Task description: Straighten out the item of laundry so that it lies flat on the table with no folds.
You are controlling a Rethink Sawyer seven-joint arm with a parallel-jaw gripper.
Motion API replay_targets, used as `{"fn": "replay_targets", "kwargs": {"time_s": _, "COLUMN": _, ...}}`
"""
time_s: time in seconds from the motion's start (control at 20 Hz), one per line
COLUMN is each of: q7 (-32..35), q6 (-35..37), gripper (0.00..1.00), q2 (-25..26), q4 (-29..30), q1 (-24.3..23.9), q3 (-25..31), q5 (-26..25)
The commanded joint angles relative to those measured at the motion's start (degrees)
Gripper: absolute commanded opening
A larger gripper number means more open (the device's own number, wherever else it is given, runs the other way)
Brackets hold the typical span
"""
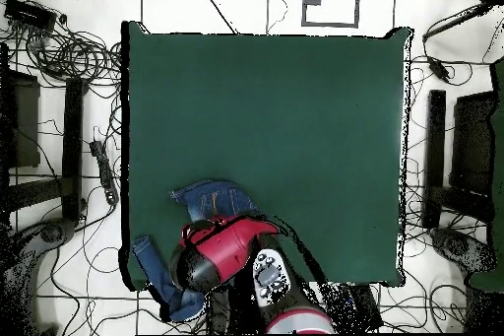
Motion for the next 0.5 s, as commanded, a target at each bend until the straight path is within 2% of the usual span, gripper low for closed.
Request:
{"fn": "replay_targets", "kwargs": {"time_s": 0.05, "q7": -8.5, "q6": 5.6, "gripper": 0.0, "q2": 1.6, "q4": -3.2, "q1": -1.5, "q3": 7.4, "q5": -3.6}}
{"fn": "replay_targets", "kwargs": {"time_s": 0.35, "q7": -6.1, "q6": 3.3, "gripper": 0.0, "q2": 1.0, "q4": -0.5, "q1": -4.7, "q3": 8.1, "q5": -6.2}}
{"fn": "replay_targets", "kwargs": {"time_s": 0.5, "q7": -7.2, "q6": 3.6, "gripper": 0.0, "q2": 2.0, "q4": 0.1, "q1": -8.6, "q3": 9.9, "q5": -7.6}}
